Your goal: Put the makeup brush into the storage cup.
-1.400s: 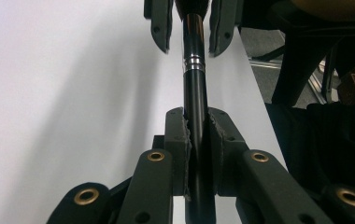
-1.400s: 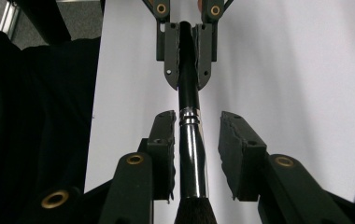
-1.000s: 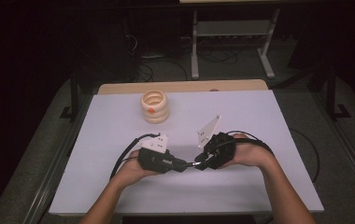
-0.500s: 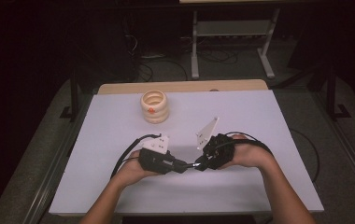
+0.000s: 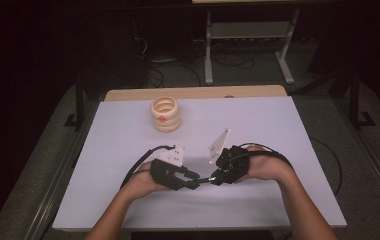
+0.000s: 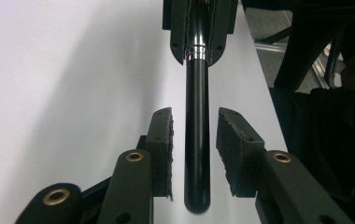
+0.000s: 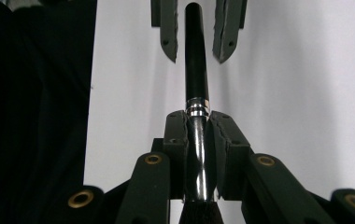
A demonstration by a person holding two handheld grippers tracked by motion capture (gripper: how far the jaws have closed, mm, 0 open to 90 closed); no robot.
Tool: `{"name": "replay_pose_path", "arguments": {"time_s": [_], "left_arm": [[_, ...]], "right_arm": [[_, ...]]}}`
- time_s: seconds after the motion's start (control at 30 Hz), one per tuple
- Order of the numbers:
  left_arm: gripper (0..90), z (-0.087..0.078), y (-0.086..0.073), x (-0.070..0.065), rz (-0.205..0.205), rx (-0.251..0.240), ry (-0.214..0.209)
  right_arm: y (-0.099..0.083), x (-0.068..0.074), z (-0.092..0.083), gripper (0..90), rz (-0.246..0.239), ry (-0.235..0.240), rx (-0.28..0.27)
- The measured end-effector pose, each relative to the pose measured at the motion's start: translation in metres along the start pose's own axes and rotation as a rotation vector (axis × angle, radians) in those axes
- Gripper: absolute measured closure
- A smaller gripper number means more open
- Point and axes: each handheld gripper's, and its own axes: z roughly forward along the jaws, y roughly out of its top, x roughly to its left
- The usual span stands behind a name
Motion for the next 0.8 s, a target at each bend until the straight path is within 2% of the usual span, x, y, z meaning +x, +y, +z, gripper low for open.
{"name": "replay_pose_path", "arguments": {"time_s": [0.3, 0.4, 0.43, 0.67, 0.8], "left_arm": [[66.6, 0.007, 0.007, -0.004, -0.001, 0.088, 0.013], [67.2, 0.011, 0.01, -0.005, 0.014, 0.114, 0.011], [67.2, 0.011, 0.011, -0.004, 0.028, 0.136, 0.015], [69.9, 0.017, 0.015, -0.006, 0.011, 0.151, 0.008], [72.1, 0.017, 0.017, -0.006, 0.018, 0.161, 0.008]], "right_arm": [[0.006, 0.003, 0.005, 76.0, -0.004, -0.004, 0.103], [0.009, 0.004, 0.008, 76.1, -0.004, -0.003, 0.137], [0.011, 0.003, 0.009, 76.1, -0.018, 0.0, 0.145], [0.017, 0.004, 0.011, 76.0, -0.032, 0.01, 0.158], [0.018, 0.004, 0.011, 76.1, -0.035, 0.006, 0.161]]}}
